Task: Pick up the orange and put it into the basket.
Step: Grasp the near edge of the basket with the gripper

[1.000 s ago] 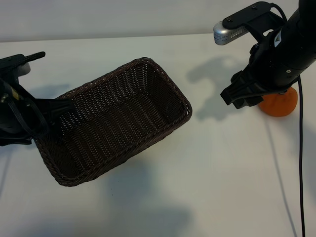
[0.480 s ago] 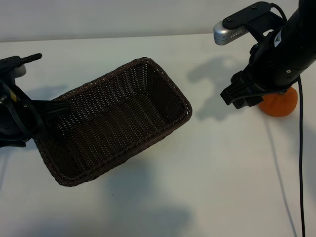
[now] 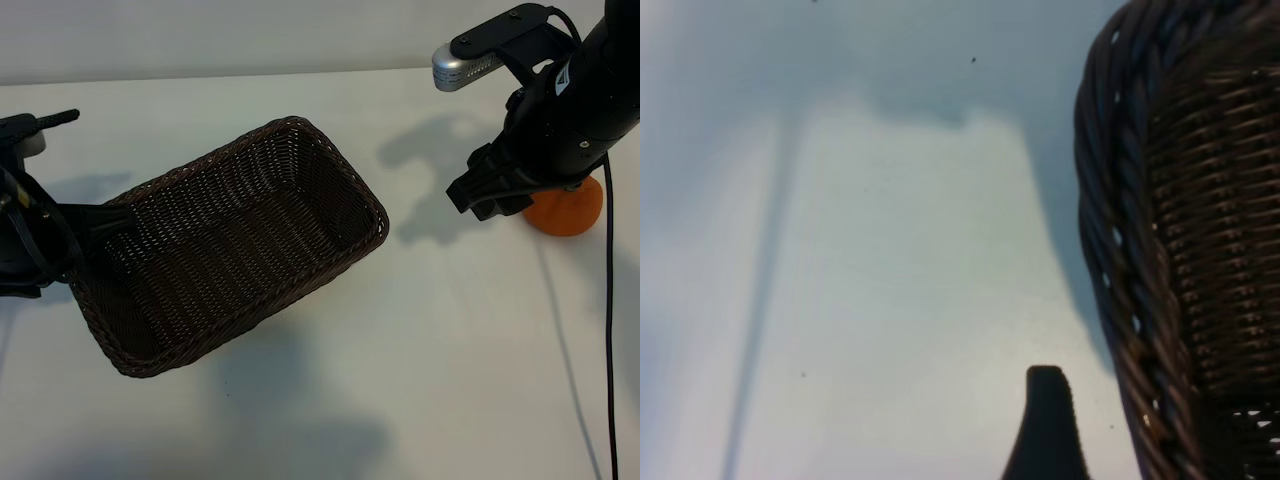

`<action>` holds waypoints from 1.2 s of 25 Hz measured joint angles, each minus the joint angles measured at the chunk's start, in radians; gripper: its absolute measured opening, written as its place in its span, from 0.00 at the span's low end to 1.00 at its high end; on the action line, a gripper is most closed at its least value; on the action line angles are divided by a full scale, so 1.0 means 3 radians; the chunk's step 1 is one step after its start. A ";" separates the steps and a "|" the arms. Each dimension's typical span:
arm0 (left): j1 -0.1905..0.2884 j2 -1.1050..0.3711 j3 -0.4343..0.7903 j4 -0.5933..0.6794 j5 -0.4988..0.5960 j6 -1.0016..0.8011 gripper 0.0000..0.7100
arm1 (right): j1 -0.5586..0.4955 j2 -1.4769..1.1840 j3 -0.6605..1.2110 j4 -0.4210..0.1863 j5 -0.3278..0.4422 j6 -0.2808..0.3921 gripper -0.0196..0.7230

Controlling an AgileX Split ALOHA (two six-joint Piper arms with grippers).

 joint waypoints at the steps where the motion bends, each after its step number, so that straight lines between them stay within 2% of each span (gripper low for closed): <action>1: 0.0000 0.0000 0.0000 0.0003 0.0017 0.0000 0.79 | 0.0000 0.0000 0.0000 0.0000 0.0000 0.0000 0.72; 6: 0.0000 -0.0009 0.0037 0.0017 0.0025 0.0003 0.79 | 0.0000 0.0000 0.0000 0.0000 0.0000 0.0000 0.72; 14: 0.0074 -0.0313 0.0483 0.0026 -0.0240 -0.0065 0.79 | 0.0000 0.0000 0.0000 0.0000 0.0000 -0.0004 0.72; 30: 0.0090 -0.0084 0.0492 -0.0071 -0.0840 -0.0333 0.79 | 0.0000 0.0000 0.0000 0.0003 0.0000 -0.0012 0.72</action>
